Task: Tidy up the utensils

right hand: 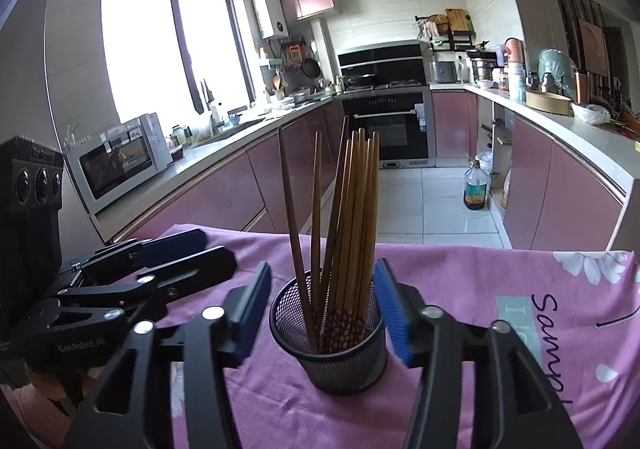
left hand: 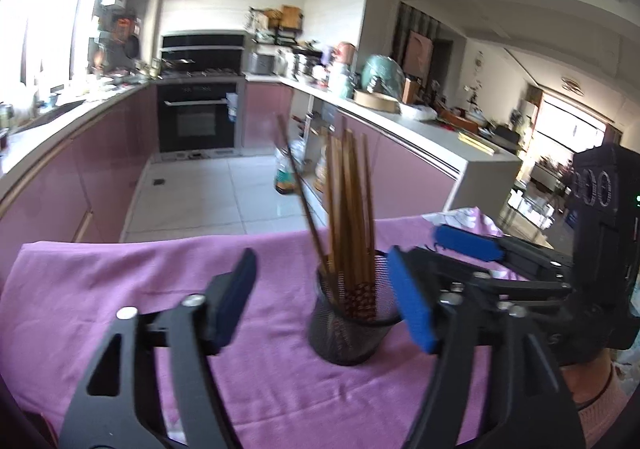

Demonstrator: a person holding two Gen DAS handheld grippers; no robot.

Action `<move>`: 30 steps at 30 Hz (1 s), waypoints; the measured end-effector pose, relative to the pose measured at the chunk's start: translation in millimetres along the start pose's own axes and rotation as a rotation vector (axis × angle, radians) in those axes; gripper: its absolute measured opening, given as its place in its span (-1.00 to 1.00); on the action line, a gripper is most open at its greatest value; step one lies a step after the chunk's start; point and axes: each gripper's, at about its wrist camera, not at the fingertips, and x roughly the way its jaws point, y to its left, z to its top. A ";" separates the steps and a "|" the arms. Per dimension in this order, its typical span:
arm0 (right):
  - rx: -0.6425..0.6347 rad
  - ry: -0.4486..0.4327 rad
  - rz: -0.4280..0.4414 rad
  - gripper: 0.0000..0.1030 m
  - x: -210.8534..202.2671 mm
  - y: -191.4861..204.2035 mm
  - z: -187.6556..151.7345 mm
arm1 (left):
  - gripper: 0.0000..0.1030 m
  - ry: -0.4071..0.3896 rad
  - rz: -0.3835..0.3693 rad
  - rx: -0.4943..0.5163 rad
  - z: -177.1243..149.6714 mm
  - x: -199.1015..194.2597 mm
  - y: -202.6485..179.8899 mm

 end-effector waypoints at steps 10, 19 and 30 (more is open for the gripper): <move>-0.021 -0.083 -0.109 0.87 -24.1 12.6 -27.9 | 0.89 -0.097 0.176 -0.049 -36.7 -47.4 26.9; -0.062 -0.172 -0.172 0.87 -46.3 31.7 -48.3 | 0.89 -0.178 0.276 -0.055 -64.7 -78.7 35.3; -0.080 -0.225 -0.196 0.87 -59.3 45.1 -59.7 | 0.89 -0.231 0.338 -0.039 -77.1 -101.4 28.6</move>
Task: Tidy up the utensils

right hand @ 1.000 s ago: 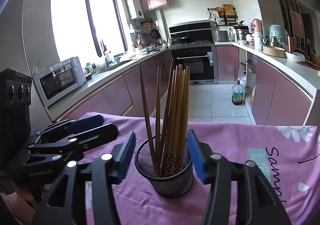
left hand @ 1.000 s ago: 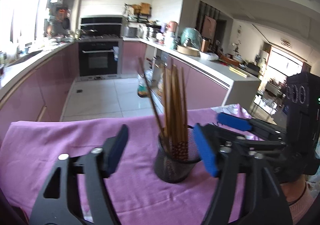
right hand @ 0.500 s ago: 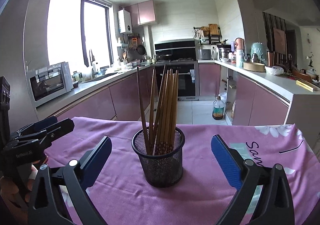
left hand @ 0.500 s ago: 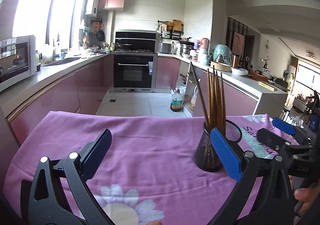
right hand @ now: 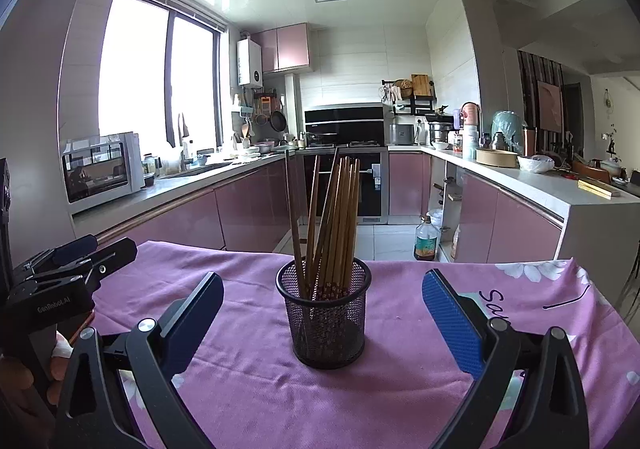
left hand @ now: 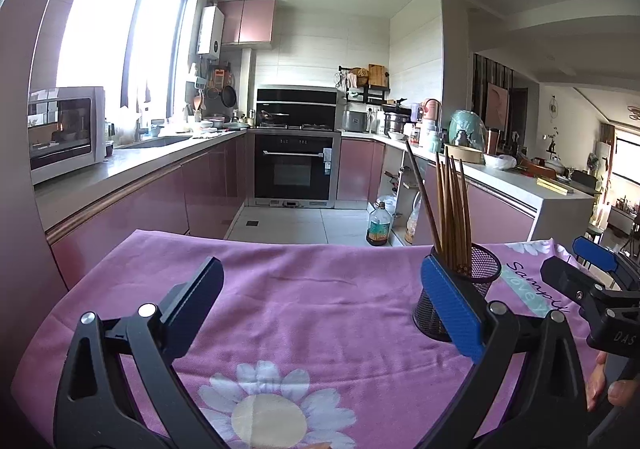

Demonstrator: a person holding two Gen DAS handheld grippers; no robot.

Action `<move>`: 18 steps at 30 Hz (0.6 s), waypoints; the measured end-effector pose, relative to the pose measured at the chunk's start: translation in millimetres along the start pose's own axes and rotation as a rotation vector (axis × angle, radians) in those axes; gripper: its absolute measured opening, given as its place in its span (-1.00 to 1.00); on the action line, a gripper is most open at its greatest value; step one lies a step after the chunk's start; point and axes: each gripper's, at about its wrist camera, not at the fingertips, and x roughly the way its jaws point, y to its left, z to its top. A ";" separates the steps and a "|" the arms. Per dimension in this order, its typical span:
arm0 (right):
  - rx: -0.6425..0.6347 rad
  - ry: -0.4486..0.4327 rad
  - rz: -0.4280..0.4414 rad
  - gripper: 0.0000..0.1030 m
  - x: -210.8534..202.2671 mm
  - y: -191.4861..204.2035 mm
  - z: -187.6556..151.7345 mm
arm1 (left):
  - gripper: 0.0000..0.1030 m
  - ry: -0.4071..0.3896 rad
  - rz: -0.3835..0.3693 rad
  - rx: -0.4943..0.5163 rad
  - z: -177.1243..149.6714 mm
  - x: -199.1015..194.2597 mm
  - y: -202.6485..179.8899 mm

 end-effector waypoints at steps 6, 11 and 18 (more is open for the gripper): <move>-0.016 -0.023 -0.002 0.87 -6.8 5.9 -1.5 | 0.89 -0.027 0.017 0.012 -1.0 -9.5 -1.0; -0.026 -0.044 -0.009 0.87 -12.2 10.1 -1.9 | 0.89 -0.032 0.025 0.015 -2.7 -12.2 -2.5; -0.029 -0.067 -0.020 0.87 -17.4 11.9 -1.6 | 0.89 -0.027 0.028 0.010 -3.2 -11.6 -2.5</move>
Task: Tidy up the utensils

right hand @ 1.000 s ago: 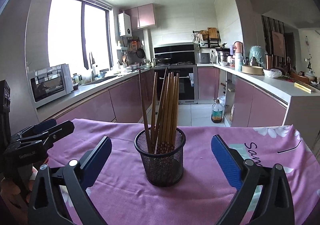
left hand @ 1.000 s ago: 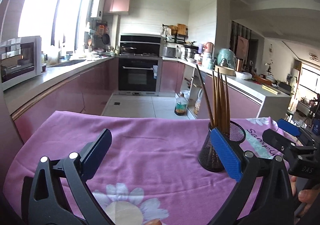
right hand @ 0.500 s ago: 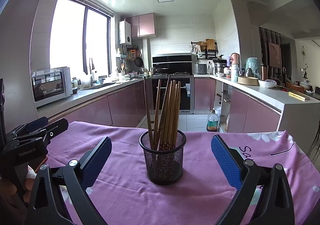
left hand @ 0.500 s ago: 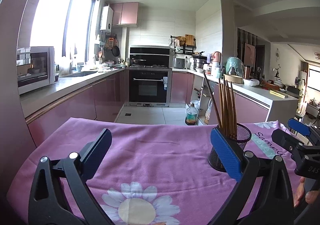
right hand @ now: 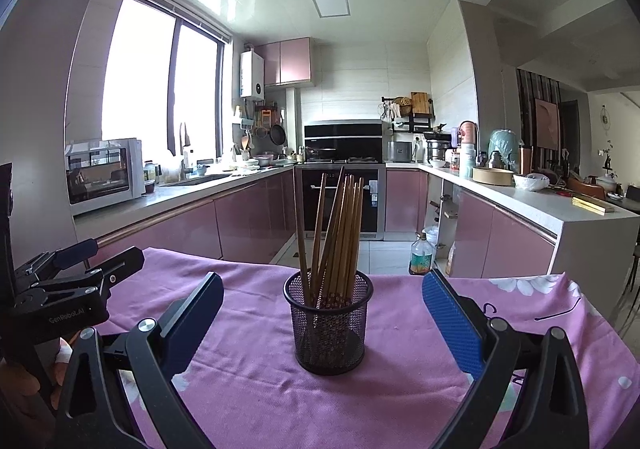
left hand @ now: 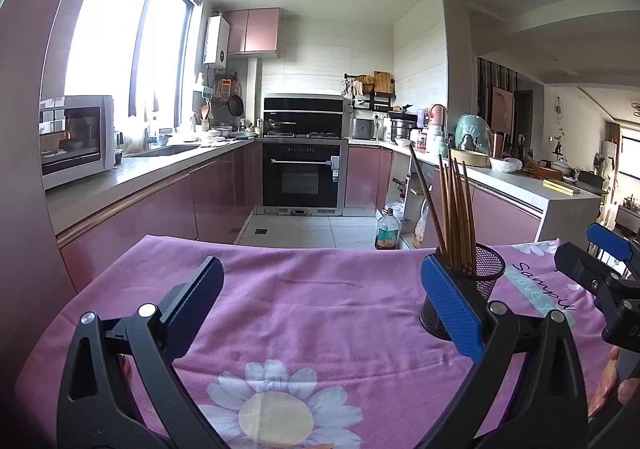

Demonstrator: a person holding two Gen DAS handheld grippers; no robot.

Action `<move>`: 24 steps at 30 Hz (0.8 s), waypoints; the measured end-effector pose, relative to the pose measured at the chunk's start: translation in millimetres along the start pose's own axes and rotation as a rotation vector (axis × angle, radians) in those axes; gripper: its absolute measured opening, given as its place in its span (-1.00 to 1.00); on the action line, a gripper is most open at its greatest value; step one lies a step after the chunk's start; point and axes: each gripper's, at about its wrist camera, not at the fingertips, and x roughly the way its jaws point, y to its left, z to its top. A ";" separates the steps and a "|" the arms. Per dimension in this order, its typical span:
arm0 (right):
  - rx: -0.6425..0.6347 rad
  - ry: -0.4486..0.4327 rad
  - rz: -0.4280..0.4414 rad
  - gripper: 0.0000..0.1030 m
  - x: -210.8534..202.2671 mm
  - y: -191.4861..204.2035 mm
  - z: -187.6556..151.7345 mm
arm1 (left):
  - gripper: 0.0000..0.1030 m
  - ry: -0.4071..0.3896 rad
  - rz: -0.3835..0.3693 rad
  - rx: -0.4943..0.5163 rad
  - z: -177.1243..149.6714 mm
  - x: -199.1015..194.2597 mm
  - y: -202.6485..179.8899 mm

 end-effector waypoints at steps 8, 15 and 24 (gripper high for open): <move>-0.012 -0.016 -0.015 0.87 -3.0 2.9 0.8 | 0.89 0.009 -0.001 -0.002 0.0 2.3 -0.6; -0.012 -0.027 -0.023 0.87 -5.6 1.1 1.8 | 0.89 0.009 -0.001 -0.001 -0.7 2.5 -1.6; -0.010 -0.034 -0.029 0.87 -9.0 -1.1 3.6 | 0.89 0.009 -0.002 -0.001 -0.7 2.4 -1.8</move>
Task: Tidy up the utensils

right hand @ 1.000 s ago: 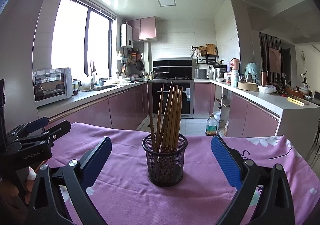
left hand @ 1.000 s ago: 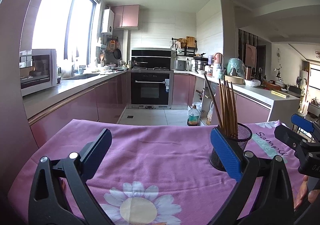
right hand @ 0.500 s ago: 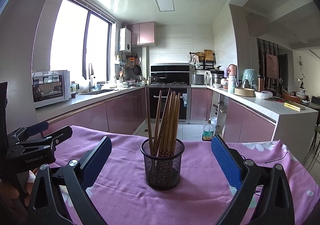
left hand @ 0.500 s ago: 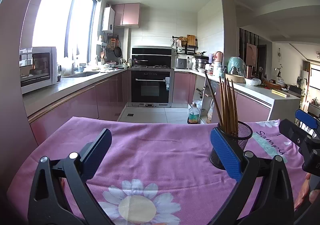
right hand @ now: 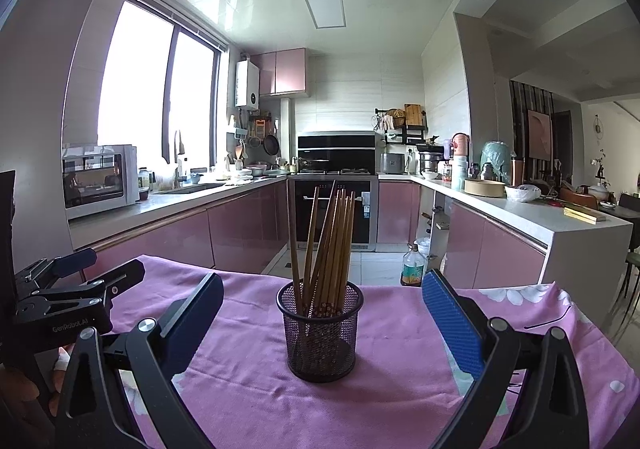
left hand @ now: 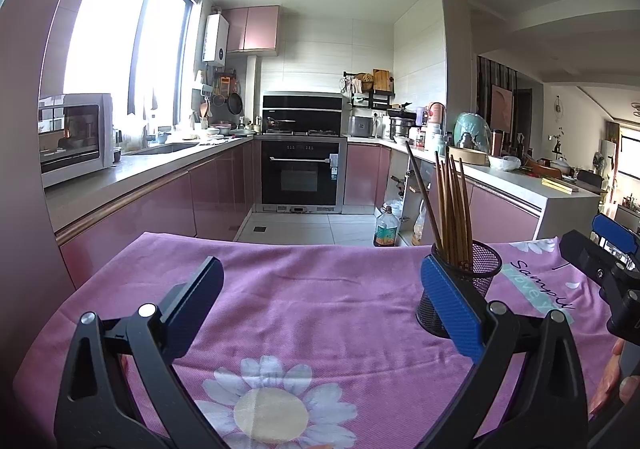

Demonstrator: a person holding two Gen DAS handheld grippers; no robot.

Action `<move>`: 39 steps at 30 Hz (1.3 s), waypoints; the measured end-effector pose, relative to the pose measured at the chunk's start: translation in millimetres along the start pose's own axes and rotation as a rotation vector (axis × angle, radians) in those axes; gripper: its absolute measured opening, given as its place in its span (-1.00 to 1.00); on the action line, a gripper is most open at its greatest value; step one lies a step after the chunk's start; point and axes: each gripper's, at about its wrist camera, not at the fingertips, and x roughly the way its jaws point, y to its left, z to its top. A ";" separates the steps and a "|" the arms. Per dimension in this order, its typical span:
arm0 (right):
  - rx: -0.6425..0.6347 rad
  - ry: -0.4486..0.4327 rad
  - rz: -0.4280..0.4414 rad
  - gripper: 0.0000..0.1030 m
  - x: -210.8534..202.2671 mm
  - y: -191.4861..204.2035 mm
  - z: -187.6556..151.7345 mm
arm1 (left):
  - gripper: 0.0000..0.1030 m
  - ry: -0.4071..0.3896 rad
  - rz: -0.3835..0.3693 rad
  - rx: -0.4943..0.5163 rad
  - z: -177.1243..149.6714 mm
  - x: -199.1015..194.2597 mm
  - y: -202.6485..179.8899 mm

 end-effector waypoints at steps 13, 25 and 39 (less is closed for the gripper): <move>0.007 -0.009 -0.010 0.87 -4.2 -3.4 -0.3 | 0.89 -0.005 -0.001 0.005 -2.2 -1.9 -2.9; 0.009 -0.010 -0.011 0.87 -5.0 -4.0 -0.2 | 0.89 -0.005 -0.001 0.005 -3.1 -2.6 -4.4; 0.019 -0.006 -0.010 0.87 -3.9 -6.0 -1.1 | 0.89 -0.002 -0.004 0.005 -4.3 -2.7 -8.5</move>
